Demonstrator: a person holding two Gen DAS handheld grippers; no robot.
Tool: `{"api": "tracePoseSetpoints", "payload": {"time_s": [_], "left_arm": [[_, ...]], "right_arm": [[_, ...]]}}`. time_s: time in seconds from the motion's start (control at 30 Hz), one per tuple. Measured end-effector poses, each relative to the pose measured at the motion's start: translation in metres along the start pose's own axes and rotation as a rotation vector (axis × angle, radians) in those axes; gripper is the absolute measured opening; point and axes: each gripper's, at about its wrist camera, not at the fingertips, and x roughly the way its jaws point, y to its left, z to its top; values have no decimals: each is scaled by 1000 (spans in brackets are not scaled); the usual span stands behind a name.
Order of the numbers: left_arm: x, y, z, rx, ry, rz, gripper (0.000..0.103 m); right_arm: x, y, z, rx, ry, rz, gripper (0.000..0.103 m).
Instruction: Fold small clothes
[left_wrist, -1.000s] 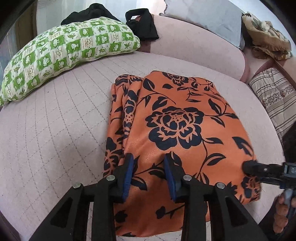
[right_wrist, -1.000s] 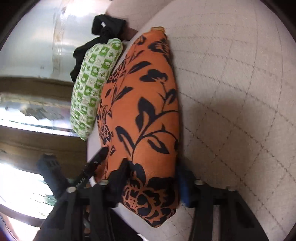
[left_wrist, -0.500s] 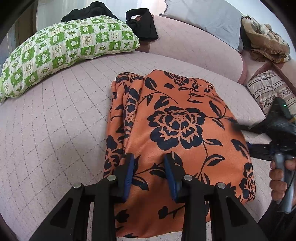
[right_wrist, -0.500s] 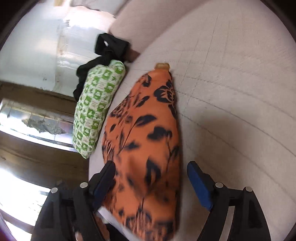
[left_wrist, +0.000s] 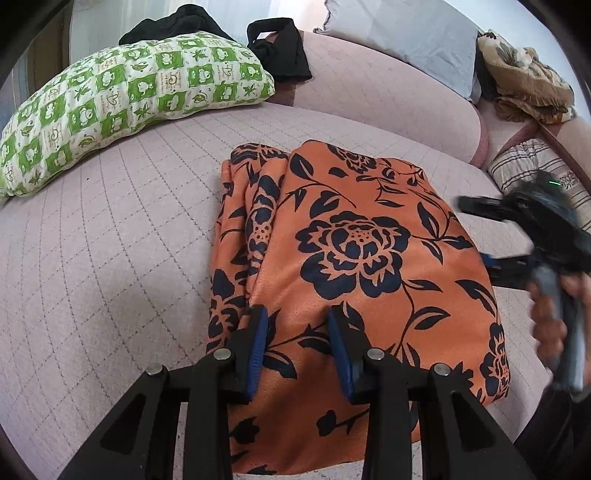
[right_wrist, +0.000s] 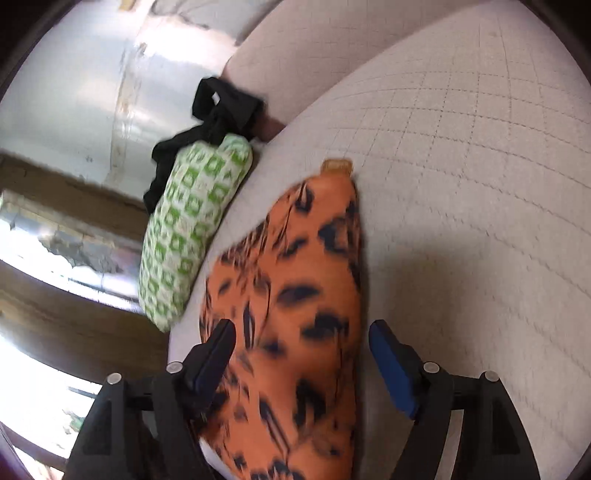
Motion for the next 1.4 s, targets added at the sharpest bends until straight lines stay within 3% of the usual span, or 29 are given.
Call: {"api": "tracePoseSetpoints", "payload": {"time_s": [0.03, 0.07, 0.2, 0.23, 0.27, 0.33, 0.4, 0.47, 0.6, 0.63, 0.7, 0.73, 0.8, 0.87, 0.9, 0.93, 0.97, 1.13, 1.23, 1.3, 1.33, 1.37, 1.4], "left_arm": [[0, 1, 0, -5, 2, -3, 36], [0, 2, 1, -11, 4, -9, 36], [0, 1, 1, -10, 3, -6, 36], [0, -1, 1, -5, 3, 1, 36], [0, -2, 1, 1, 3, 6, 36], [-1, -1, 1, 3, 1, 4, 36], [-2, -1, 1, -10, 1, -3, 35], [-2, -2, 2, -16, 3, -3, 36], [-17, 6, 6, -72, -2, -36, 36], [-26, 12, 8, -101, -13, -50, 39], [-42, 28, 6, -171, -40, -70, 58], [-52, 40, 2, -220, -55, -85, 69], [-56, 56, -6, -266, -54, -116, 70], [-43, 65, -14, -294, 20, -154, 70], [-28, 68, -21, -302, 88, -181, 66], [-17, 69, -26, -310, 146, -198, 28], [-7, 72, -33, -345, 190, -231, 25], [-15, 71, -32, -350, 170, -239, 21], [-25, 70, -20, -314, 164, -241, 34], [-38, 68, -6, -257, 110, -234, 52], [-43, 66, 4, -226, 70, -215, 67], [-43, 64, 16, -199, 48, -197, 74], [-34, 62, 30, -181, 50, -210, 74]], "right_arm": [[17, -6, 7, 31, 47, 13, 73], [31, -7, 9, 36, 93, 35, 34], [21, 32, -6, -195, 3, -143, 30], [25, 25, -6, -178, 23, -177, 34], [23, 19, -7, -154, 33, -189, 46], [5, 31, -15, -179, -21, -228, 65], [-14, 52, -26, -278, -91, -285, 66], [-28, 82, -41, -365, -126, -254, 66], [-11, 120, -65, -496, -36, -189, 67], [5, 118, -70, -498, 24, -197, 67], [34, 98, -79, -460, 140, -239, 67], [39, 93, -81, -462, 146, -258, 68], [35, 94, -84, -461, 109, -244, 68], [35, 94, -83, -452, 112, -244, 68], [37, 93, -83, -457, 119, -248, 68], [37, 93, -83, -459, 121, -249, 68], [37, 95, -84, -459, 121, -249, 68], [42, 97, -81, -465, 138, -240, 69], [37, 95, -80, -465, 149, -224, 74], [37, 96, -80, -474, 152, -214, 78], [37, 96, -81, -479, 153, -215, 78], [37, 96, -81, -481, 153, -213, 80], [38, 97, -81, -481, 153, -207, 82]]}}
